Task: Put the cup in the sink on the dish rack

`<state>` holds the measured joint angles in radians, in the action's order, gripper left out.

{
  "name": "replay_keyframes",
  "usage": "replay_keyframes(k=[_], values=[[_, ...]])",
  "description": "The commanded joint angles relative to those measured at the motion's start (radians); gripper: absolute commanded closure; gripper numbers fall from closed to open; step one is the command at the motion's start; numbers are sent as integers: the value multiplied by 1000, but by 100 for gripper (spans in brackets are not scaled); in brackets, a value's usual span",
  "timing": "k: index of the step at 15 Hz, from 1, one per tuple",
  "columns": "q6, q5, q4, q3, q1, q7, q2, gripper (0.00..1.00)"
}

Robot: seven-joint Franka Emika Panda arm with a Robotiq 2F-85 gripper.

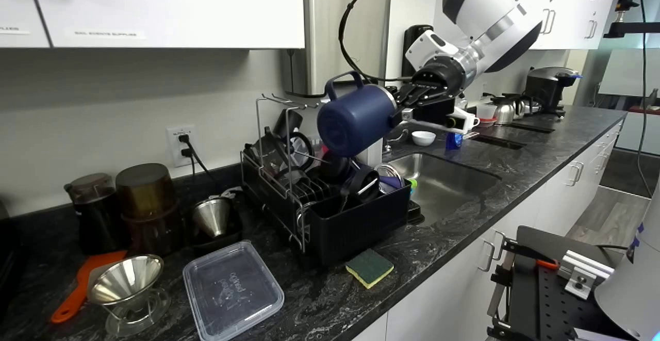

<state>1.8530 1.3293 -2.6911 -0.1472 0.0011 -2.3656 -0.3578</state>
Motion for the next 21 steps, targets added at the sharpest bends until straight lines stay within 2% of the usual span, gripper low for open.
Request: replay_keyframes(k=[1,12,21], values=[[-87,56,-4,14,-31,-90,22,98],[-88,78,19,23,-63,-219,109,98],[-79,167,130,47,-57,-242,235,98]])
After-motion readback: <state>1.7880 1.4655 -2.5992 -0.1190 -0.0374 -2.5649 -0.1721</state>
